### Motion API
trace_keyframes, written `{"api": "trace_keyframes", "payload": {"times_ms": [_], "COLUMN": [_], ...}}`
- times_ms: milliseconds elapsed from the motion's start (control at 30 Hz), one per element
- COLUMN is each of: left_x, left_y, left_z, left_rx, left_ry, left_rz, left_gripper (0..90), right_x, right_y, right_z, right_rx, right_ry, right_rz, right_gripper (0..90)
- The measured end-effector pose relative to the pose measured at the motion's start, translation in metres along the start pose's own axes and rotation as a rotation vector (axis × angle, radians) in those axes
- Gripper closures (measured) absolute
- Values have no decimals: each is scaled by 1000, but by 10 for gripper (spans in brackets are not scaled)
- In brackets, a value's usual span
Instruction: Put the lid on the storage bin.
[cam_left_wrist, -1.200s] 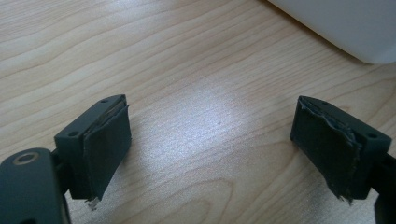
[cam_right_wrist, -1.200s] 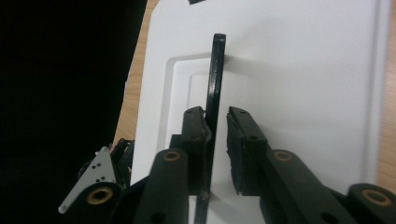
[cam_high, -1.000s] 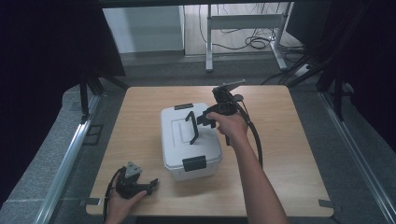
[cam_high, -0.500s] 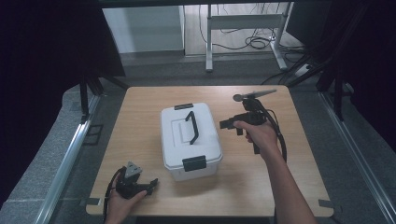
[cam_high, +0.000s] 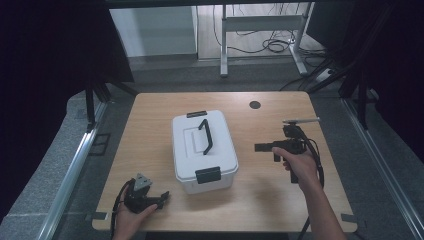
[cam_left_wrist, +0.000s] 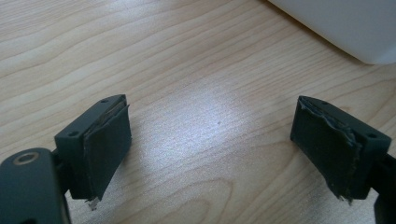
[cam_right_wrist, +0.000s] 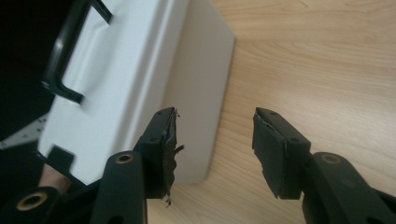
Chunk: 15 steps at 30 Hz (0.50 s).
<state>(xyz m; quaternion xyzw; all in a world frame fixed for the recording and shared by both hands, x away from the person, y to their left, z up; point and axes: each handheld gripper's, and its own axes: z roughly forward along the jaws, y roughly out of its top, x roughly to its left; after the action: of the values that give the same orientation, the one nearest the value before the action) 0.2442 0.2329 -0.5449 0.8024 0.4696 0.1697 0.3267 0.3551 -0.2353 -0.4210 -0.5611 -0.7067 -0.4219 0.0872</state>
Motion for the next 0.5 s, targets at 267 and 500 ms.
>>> {"api": "trace_keyframes", "payload": {"times_ms": [267,500], "left_x": [0,0], "left_y": [0,0], "left_z": [0,0], "left_rx": [1,2], "left_ry": [1,1], "left_rz": [2,2], "left_gripper": [123,123], "right_x": [-24,-39], "right_y": [-23,-38], "right_z": [0,7], "right_rx": [6,4], "right_ry": [-26,2], "right_rz": [-21,-3], "right_gripper": [483,475]}}
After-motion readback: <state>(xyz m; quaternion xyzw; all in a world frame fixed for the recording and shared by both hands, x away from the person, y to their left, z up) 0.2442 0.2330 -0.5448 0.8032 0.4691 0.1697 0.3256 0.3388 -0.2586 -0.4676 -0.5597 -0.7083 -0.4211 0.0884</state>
